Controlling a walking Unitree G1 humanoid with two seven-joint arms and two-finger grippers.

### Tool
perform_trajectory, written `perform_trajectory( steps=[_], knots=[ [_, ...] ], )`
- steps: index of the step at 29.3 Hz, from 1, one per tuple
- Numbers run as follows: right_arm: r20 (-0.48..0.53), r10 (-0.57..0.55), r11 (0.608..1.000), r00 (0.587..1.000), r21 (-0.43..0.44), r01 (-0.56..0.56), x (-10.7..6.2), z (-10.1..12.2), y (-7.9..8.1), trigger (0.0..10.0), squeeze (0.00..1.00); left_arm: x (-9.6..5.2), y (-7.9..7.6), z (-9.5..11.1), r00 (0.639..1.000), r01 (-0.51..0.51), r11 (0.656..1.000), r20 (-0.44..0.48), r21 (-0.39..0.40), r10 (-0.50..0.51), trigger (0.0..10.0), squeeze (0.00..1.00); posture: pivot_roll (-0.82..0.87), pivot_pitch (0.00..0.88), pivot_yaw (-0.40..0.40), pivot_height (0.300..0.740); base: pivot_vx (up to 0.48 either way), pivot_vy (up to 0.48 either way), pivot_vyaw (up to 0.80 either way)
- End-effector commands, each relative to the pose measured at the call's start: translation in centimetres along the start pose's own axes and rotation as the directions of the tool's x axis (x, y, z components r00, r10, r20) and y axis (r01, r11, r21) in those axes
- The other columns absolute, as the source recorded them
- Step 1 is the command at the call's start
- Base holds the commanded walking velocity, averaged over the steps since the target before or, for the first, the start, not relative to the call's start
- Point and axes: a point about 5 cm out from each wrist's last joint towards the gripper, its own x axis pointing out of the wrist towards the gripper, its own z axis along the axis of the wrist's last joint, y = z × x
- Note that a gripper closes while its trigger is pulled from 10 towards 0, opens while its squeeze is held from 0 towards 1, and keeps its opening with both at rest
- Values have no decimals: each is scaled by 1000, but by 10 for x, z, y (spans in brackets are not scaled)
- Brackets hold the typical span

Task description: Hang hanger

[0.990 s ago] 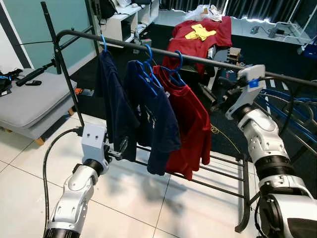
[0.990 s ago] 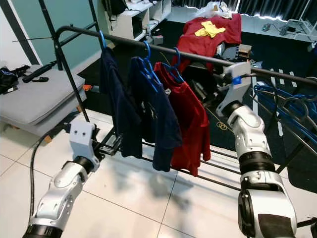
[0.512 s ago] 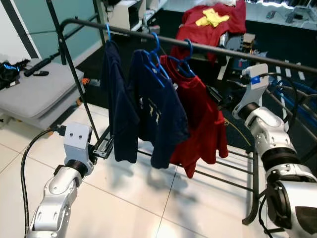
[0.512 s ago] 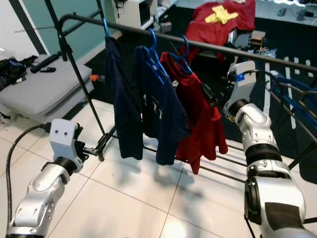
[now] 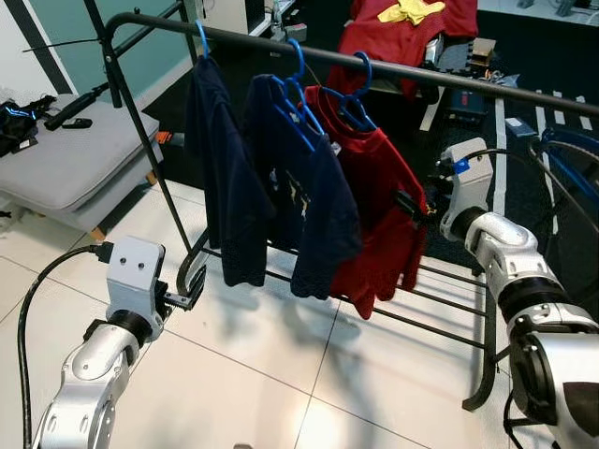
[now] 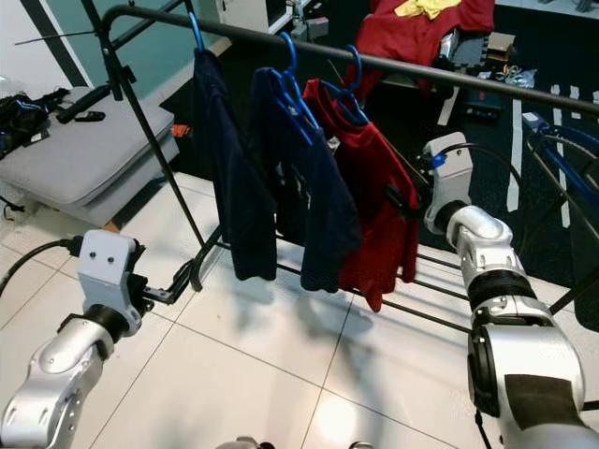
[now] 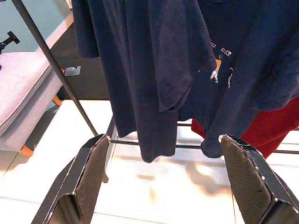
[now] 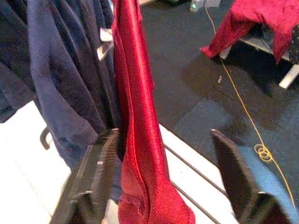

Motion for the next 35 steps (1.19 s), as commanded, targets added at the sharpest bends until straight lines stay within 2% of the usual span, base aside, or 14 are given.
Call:
perform_trajectory(
  steps=[1, 2, 9, 17, 18, 21, 23, 24, 27, 30, 31, 35],
  knots=[
    [-32, 9, 1000, 999, -8, -9, 1, -4, 3, 3765, 0, -5, 3, -2, 1000, -2, 1000, -21, 3, 2, 10000, 0, 246, 240, 36, 740, 0, 0, 0],
    [-46, 8, 1000, 999, -19, -9, 3, -5, 5, 0, 0, -6, 3, -2, 1000, -4, 1000, -24, 4, 4, 10000, 0, 248, 241, 35, 740, 0, 0, 0],
    [-28, 23, 1000, 999, -20, -24, 8, 1, 11, 0, 0, -6, 5, 0, 1000, -7, 1000, -28, 7, 7, 10000, 0, 246, 232, 30, 740, 0, 0, 0],
    [9, 19, 1000, 1000, -13, -19, 9, 10, 8, 0, 0, -3, 3, -1, 999, -4, 1000, -32, -1, 4, 10000, 0, 234, 213, 24, 740, 0, 0, 0],
    [45, 41, 999, 998, -18, -40, 10, 19, 8, 0, 0, 0, 0, -2, 1000, 0, 1000, -32, -9, 0, 10000, 0, 219, 190, 19, 740, 0, 0, 0],
    [57, 52, 998, 997, -22, -51, 11, 21, 9, 0, 0, 2, -1, -3, 999, 1, 1000, -32, -12, -2, 10000, 0, 219, 190, 19, 740, 0, 0, 0],
    [123, 110, 994, 986, -29, -107, 12, 33, 12, 0, 0, 6, -5, -6, 1000, 1, 1000, -28, -18, -2, 10000, 0, 201, 163, 7, 740, 0, 0, 0],
    [123, 110, 994, 986, -29, -107, 12, 33, 12, 0, 0, 6, -5, -6, 1000, 1, 1000, -28, -18, -2, 10000, 0, 201, 163, 7, 740, 0, 0, 0],
    [256, 173, 985, 951, -42, -167, 9, 54, 12, 0, 0, 13, -9, -9, 1000, -10, 999, -22, -31, 9, 10000, 0, 173, 131, -10, 740, 0, 0, 0],
    [297, 184, 983, 937, -42, -180, 7, 60, 12, 0, 0, 15, -10, -11, 1000, -13, 999, -24, -34, 12, 10000, 0, 166, 125, -12, 740, 0, 0, 0],
    [332, 204, 979, 921, -57, -197, 5, 65, 12, 0, 0, 16, -11, -14, 999, -15, 999, -29, -38, 14, 10000, 0, 151, 118, -15, 740, 0, 0, 0],
    [360, 224, 974, 906, -75, -212, 2, 69, 13, 0, 0, 18, -13, -17, 999, -17, 999, -35, -43, 15, 10000, 0, 139, 108, -17, 740, 0, 0, 0]
  ],
)
